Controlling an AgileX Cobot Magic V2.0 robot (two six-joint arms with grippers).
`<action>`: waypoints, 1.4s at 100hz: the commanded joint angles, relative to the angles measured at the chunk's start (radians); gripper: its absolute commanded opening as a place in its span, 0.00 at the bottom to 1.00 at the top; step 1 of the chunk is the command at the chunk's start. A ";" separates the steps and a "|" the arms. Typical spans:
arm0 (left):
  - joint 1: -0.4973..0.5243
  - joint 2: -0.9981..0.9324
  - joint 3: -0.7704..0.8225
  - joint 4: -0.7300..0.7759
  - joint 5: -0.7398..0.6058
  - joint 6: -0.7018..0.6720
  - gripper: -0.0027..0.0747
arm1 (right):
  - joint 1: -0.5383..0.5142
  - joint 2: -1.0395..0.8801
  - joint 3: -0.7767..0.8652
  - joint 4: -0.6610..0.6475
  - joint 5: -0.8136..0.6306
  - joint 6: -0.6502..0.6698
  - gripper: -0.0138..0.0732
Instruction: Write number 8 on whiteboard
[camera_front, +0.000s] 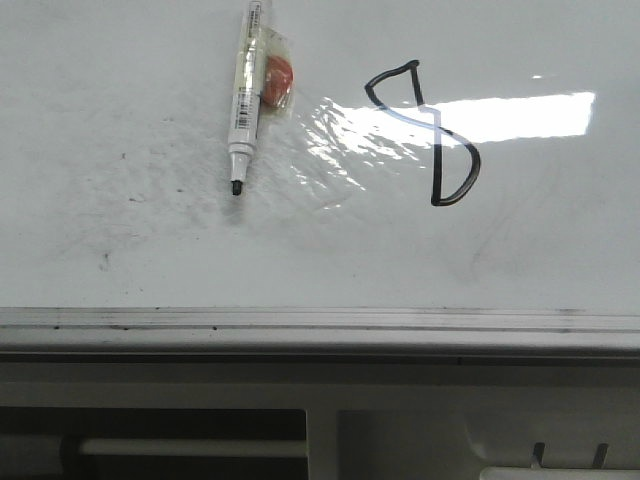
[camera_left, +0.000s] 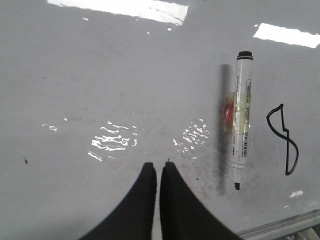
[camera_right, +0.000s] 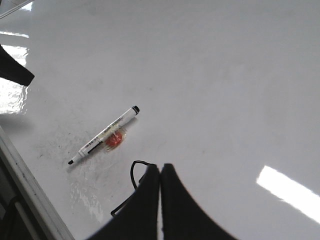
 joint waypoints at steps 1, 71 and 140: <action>0.001 0.014 -0.022 -0.017 0.032 0.000 0.01 | -0.008 0.013 -0.021 0.011 -0.082 0.002 0.08; 0.062 -0.049 0.102 0.725 -0.034 -0.226 0.01 | -0.008 0.013 -0.021 0.011 -0.082 0.002 0.08; 0.561 -0.633 0.416 1.821 0.549 -1.659 0.01 | -0.008 0.013 -0.021 0.011 -0.082 0.002 0.08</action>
